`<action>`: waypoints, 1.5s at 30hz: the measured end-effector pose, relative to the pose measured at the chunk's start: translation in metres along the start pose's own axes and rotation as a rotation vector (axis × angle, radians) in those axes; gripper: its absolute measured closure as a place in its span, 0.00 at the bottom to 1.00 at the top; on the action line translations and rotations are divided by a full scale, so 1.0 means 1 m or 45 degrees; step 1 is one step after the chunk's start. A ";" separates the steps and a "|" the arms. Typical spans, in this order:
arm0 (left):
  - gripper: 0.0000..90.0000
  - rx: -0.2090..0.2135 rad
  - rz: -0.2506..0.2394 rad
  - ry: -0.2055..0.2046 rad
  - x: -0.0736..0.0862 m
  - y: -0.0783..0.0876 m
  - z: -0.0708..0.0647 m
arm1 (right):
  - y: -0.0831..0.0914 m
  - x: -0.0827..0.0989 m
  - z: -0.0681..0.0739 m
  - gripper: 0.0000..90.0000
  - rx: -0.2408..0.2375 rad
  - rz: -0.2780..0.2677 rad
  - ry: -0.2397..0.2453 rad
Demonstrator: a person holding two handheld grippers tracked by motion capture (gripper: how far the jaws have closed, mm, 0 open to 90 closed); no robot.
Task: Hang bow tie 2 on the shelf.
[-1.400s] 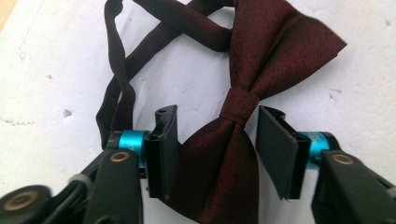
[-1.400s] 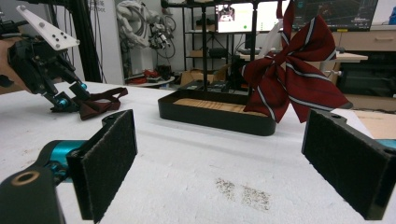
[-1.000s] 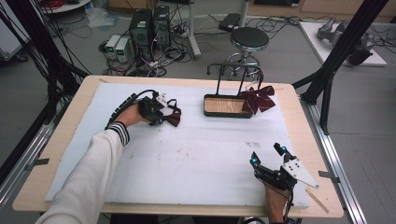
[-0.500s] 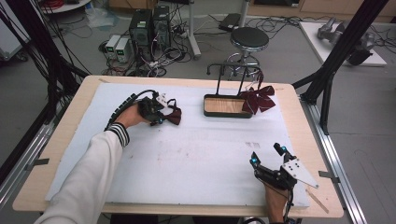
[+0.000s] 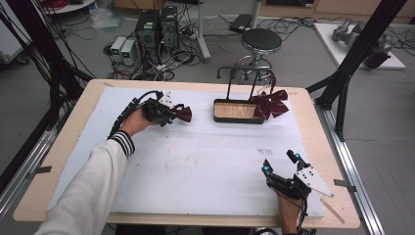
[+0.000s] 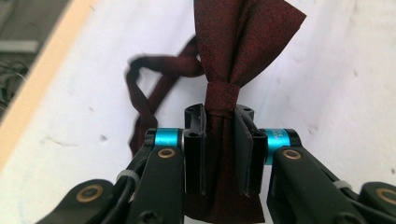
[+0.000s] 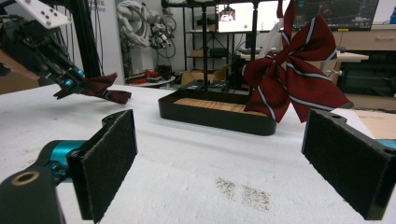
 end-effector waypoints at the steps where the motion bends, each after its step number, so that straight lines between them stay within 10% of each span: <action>1: 0.84 -0.012 -0.025 0.001 -0.002 0.001 0.000 | 0.000 0.000 0.000 0.10 0.000 0.000 0.000; 26: 0.86 -0.008 -0.388 0.098 -0.038 0.018 -0.001 | 0.000 0.000 0.000 0.11 -0.001 -0.002 0.000; 45: 0.86 0.065 -0.516 0.072 -0.083 0.022 -0.011 | 0.000 0.000 0.000 0.10 0.001 -0.001 0.005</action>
Point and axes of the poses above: each handheld gripper's, and its own axes: y roughly backward along the jaws, x roughly out of its underside, z roughly to its left, the point moved 5 cm from there along -y, roughly forward along the jaws
